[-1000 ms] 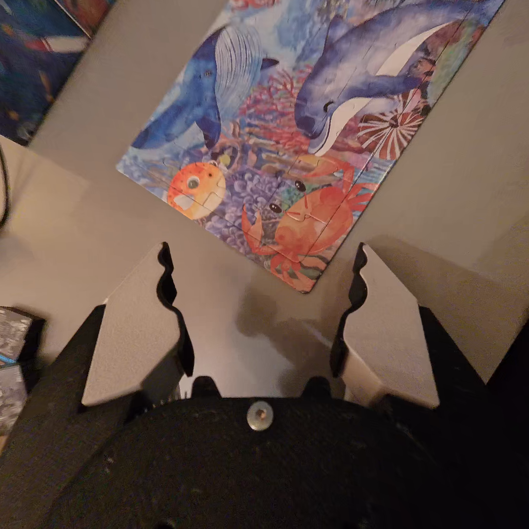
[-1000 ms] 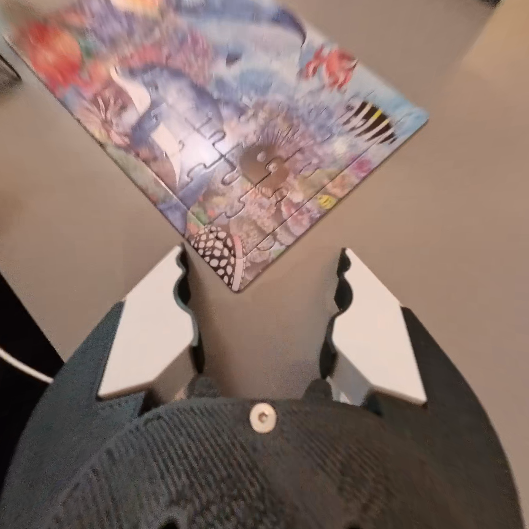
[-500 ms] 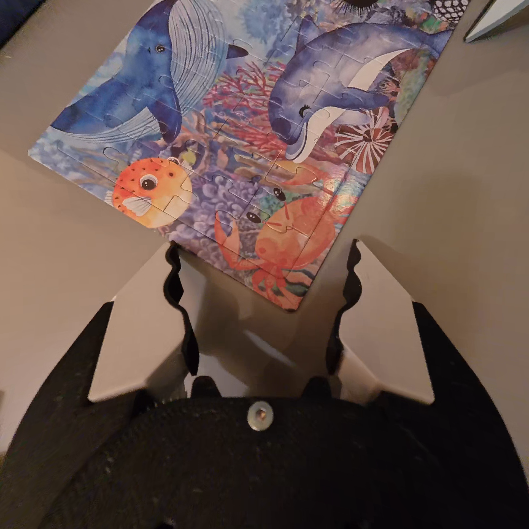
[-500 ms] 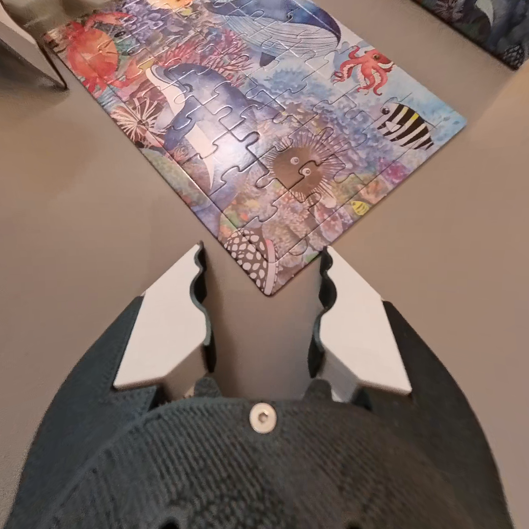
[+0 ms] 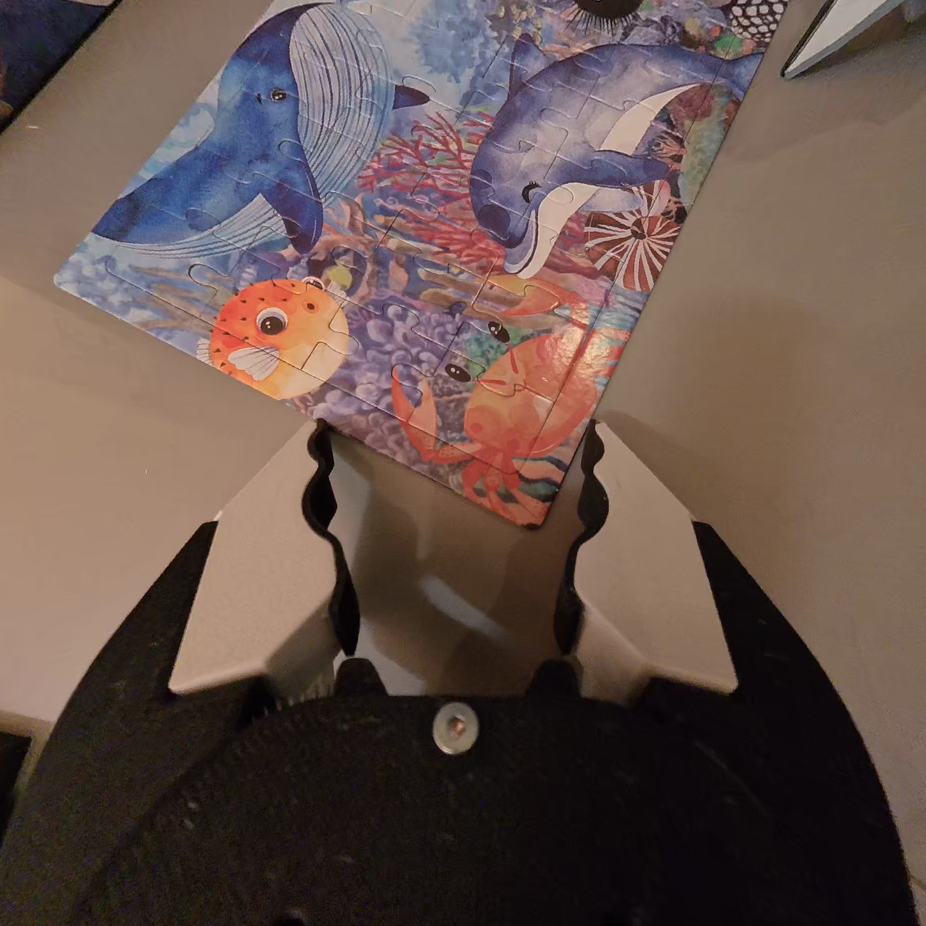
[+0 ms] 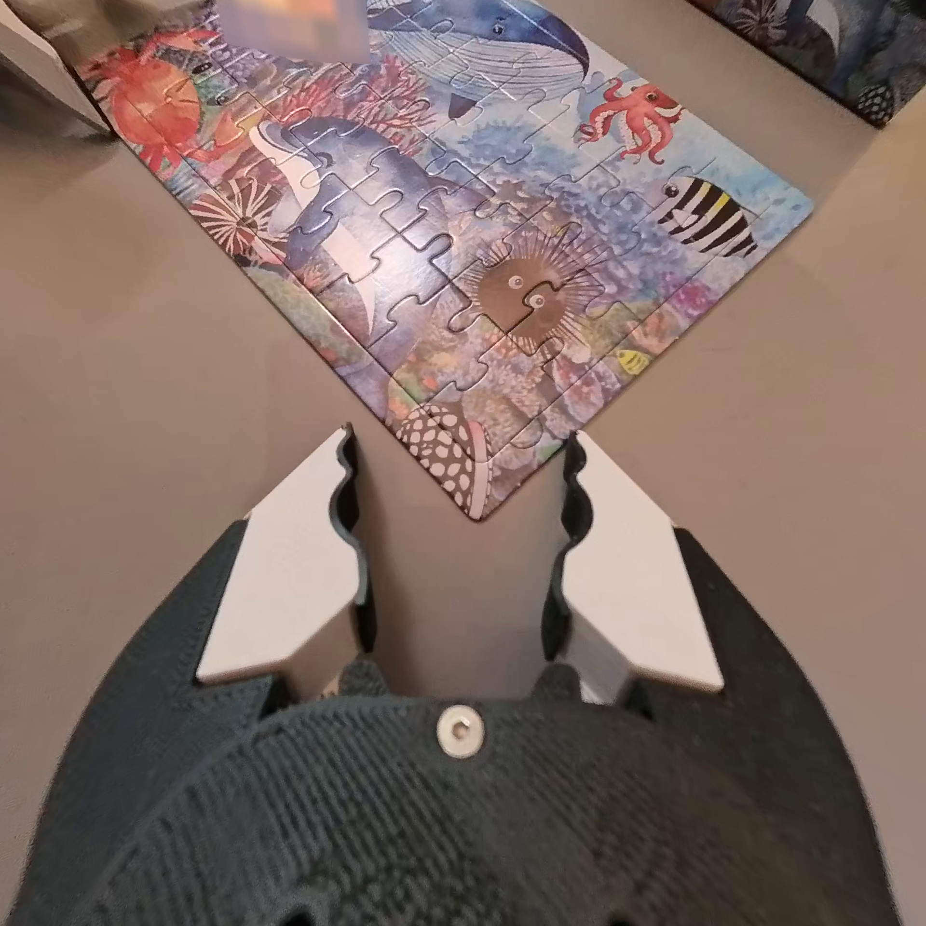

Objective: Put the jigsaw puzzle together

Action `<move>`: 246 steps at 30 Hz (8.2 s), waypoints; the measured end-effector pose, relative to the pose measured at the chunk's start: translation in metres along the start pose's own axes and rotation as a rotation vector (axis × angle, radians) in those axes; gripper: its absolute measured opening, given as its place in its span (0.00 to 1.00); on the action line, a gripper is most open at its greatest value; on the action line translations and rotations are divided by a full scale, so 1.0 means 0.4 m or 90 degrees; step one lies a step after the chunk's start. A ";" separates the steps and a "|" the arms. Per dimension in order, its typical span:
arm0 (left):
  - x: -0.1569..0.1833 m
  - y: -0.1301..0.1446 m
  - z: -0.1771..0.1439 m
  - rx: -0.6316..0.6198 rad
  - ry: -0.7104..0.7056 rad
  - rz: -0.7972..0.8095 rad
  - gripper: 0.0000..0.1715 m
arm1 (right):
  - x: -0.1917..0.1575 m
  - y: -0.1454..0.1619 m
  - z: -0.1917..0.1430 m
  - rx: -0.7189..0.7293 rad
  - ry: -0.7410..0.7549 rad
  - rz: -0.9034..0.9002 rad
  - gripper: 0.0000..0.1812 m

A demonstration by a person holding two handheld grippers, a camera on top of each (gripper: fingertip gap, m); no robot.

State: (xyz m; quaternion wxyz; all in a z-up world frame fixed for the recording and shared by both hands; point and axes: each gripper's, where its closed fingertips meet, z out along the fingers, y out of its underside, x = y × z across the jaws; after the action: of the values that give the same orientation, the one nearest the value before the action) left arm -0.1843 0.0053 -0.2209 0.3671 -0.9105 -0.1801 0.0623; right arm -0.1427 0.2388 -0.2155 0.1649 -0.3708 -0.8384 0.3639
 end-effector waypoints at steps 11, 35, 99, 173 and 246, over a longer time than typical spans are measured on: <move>0.006 0.010 -0.023 -0.023 0.029 -0.037 0.58 | -0.048 0.005 -0.010 -0.087 -0.007 -0.022 0.45; -0.317 -0.163 0.122 0.005 -0.153 -0.088 0.00 | 0.265 -0.232 0.203 0.049 0.115 0.057 0.00; -0.335 -0.145 0.116 0.005 -0.210 0.001 0.00 | 0.197 -0.250 0.244 -0.011 0.127 0.037 0.00; -0.336 -0.145 0.116 0.000 -0.242 0.035 0.00 | 0.197 -0.266 0.225 0.045 0.133 0.004 0.00; -0.337 -0.146 0.116 -0.005 -0.270 0.068 0.00 | 0.241 -0.214 0.203 0.010 0.111 0.074 0.00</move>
State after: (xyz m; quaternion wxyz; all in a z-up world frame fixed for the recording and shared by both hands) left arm -0.3370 0.0238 -0.2164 0.3136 -0.8866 -0.2053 0.2709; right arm -0.2947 0.2315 -0.2073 0.2190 -0.4475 -0.7950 0.3459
